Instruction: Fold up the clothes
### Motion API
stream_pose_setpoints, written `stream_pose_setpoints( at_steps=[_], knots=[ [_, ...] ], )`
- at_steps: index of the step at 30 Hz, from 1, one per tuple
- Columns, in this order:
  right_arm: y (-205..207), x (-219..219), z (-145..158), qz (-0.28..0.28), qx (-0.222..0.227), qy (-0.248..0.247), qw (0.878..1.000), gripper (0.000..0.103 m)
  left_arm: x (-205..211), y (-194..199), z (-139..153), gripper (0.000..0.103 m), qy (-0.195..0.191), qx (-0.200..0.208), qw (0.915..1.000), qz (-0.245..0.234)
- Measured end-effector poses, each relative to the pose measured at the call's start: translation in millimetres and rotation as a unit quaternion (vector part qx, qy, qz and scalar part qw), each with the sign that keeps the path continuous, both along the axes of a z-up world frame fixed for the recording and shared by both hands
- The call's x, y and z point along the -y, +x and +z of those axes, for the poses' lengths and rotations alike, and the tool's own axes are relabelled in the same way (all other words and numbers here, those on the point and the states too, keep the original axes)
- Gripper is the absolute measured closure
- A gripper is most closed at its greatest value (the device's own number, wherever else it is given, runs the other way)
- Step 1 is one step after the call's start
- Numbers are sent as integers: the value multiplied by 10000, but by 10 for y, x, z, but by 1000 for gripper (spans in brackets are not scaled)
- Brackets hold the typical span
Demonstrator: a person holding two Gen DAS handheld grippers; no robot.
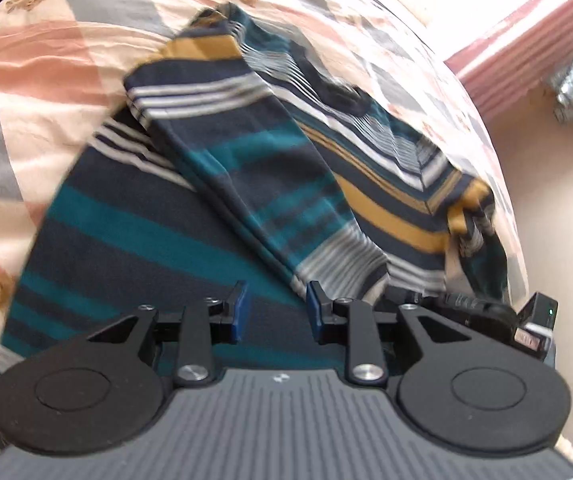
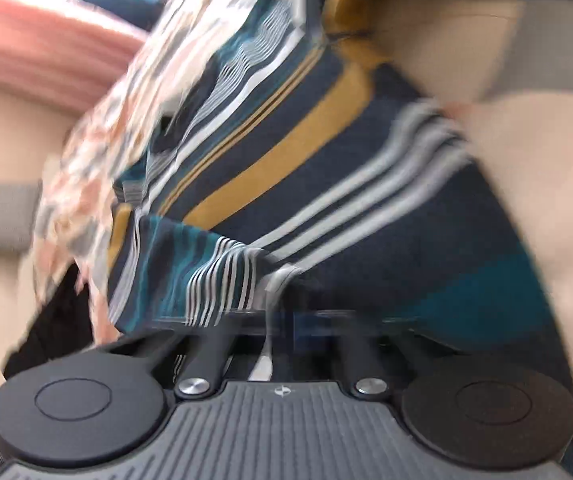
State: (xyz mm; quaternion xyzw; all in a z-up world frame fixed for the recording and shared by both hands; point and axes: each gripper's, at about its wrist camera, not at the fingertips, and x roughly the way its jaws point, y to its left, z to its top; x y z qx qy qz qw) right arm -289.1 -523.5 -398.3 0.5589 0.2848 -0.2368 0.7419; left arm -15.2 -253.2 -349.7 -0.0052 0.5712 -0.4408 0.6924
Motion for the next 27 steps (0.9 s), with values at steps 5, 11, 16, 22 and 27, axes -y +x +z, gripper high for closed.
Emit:
stream_pose_setpoints(
  at_steps=[5,11,16,22,27],
  knots=[
    [-130,13,959,1,484,-1455,9882,100,179,802,133,94,-266,247,9992,146],
    [-650,216,1060,-1009,-606,-1445,9825,100,855,1942,225,63,-246,757,9952,570],
    [-544,188,767,-1086,-829,-1118,9843,100,1647,2408,-8,55,-51,697,9974,184],
    [-433,181,723,-1209,-914,-1136,9819,99,2152,2597,-410,47,189,452,9985,-242],
    [-508,151,725,-1292,-1046,-1132,9796,100,2504,2405,-467,95,619,1115,9851,-1152]
  ],
)
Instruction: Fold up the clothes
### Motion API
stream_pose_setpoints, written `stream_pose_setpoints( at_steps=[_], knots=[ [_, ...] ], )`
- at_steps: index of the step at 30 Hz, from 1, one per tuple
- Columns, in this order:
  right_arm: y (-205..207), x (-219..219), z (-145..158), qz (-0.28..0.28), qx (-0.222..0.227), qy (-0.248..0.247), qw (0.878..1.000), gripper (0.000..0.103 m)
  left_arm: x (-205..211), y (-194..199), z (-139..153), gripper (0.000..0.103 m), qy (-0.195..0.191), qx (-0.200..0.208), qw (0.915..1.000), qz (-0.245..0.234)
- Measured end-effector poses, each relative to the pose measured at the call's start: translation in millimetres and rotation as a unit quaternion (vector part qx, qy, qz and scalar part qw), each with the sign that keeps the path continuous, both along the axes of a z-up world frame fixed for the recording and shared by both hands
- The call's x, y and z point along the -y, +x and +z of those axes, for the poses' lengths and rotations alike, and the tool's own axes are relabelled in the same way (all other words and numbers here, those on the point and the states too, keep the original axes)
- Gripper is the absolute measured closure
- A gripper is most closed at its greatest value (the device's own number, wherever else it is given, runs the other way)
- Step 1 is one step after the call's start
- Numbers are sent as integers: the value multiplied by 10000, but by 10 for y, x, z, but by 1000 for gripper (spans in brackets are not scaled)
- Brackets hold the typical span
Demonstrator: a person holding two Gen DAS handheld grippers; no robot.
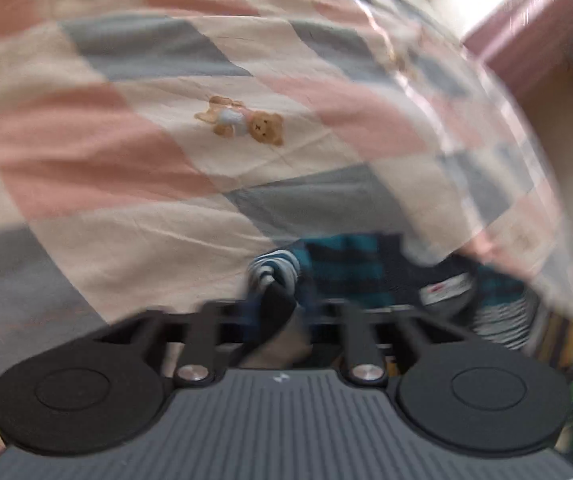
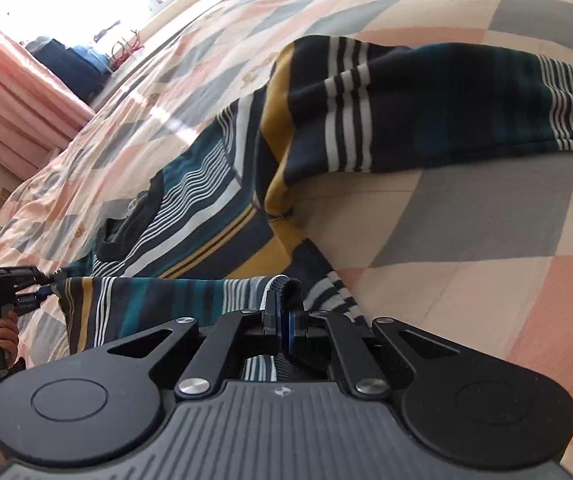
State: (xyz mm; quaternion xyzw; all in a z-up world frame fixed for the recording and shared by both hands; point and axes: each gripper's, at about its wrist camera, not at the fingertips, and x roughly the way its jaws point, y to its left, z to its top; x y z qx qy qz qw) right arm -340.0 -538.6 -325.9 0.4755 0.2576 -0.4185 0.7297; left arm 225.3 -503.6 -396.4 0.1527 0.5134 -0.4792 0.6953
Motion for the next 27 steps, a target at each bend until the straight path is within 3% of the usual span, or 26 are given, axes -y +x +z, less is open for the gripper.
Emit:
stream_pose_setpoints(
  at_steps=[4,8,10,12,16,18,20,23,25,26,27],
  knots=[
    [-40,-38,1,80,-234,-2,9997,101,111,-164,-23,93,233,1492,9884,-146],
    [9,34,-234,116,-440,61,9989,101,197,-181,-260,88,642,1862,9804,-2],
    [36,103,-290,34,-412,106,9991,101,189,-233,-188,83,587,2062,9767,11],
    [74,144,-215,38,-286,-112,9995,101,101,-202,-3,71,430,2069,9771,251],
    [232,200,140,382,-178,-1056,9935,101,-240,-267,362,73,41,2088,9769,452],
    [311,275,150,538,-426,-1208,9903,101,-416,-389,418,74,-33,1930,9803,423],
    [335,375,-6,555,-720,-917,9916,100,-586,-521,460,74,-101,1752,9837,387],
    [208,430,-270,147,-712,-158,9972,74,-779,-916,436,75,-184,1317,9908,235],
    [92,351,-282,-113,-528,-147,9984,59,-882,-1138,402,75,-255,1018,9944,111],
    [55,315,-284,-169,-474,-142,9986,45,-928,-1251,384,76,-295,883,9956,42],
    [17,280,-286,-225,-420,-136,9988,42,-966,-1369,365,76,-343,774,9964,-41]
  ],
)
